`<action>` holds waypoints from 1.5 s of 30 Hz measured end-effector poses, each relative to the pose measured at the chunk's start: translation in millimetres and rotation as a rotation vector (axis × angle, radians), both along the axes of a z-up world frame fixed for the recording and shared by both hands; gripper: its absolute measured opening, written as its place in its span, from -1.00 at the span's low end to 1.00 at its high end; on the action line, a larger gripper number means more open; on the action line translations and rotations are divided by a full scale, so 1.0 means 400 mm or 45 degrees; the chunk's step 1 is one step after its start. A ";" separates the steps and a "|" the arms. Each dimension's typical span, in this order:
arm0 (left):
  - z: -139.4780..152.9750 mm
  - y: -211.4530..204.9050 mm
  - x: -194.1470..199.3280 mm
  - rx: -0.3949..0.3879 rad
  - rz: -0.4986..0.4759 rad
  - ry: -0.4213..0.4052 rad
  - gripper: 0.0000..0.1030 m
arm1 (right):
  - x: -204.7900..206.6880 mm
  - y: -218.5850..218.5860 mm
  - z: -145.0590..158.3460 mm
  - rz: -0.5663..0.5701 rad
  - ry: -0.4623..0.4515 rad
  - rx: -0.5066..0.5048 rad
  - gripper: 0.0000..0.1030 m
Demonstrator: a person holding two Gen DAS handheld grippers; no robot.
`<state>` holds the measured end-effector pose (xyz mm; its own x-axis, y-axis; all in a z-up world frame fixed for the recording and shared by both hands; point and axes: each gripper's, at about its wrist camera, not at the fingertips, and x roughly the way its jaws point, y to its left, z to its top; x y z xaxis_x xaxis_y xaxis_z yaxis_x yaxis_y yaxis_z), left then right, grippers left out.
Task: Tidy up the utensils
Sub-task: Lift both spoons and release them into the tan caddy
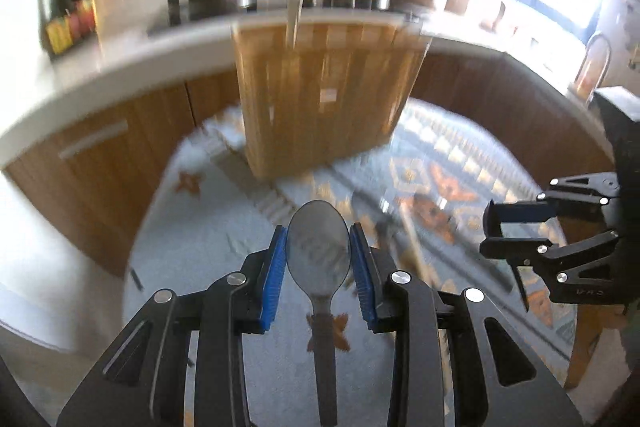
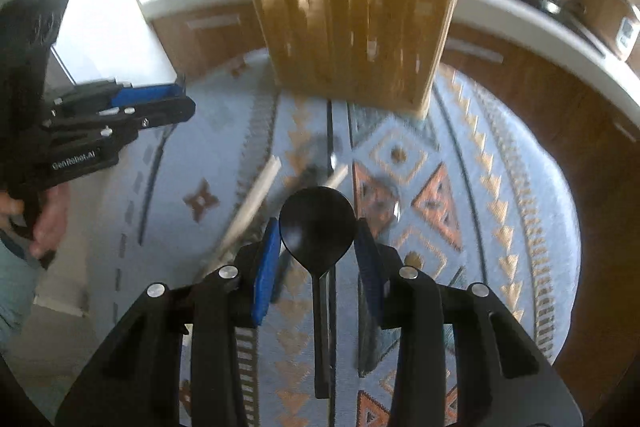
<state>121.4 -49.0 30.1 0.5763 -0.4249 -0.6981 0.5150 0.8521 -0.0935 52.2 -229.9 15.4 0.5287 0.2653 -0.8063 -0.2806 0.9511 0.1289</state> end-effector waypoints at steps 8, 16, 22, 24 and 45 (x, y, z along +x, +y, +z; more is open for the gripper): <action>0.245 0.041 -0.027 -0.346 0.096 -0.396 -0.42 | 0.002 -0.063 0.229 -0.083 -0.414 0.220 -0.33; 0.376 0.015 0.086 -0.645 0.234 -0.611 -0.42 | 0.127 -0.135 0.383 -0.269 -0.776 0.392 -0.33; 0.353 -0.040 0.169 -0.693 0.336 -0.724 -0.42 | 0.212 -0.159 0.401 -0.395 -0.946 0.332 -0.33; 0.339 -0.060 0.188 -0.678 0.344 -0.743 -0.42 | 0.257 -0.159 0.378 -0.410 -0.953 0.296 -0.33; 0.210 -0.115 0.248 -0.570 0.359 -0.656 -0.25 | 0.302 -0.172 0.220 -0.405 -0.864 0.232 -0.14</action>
<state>220.7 -95.0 114.3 0.9136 -0.3931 -0.1037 0.3549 0.8955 -0.2684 173.0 -298.7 103.2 0.9648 0.1152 -0.2362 -0.0709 0.9796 0.1882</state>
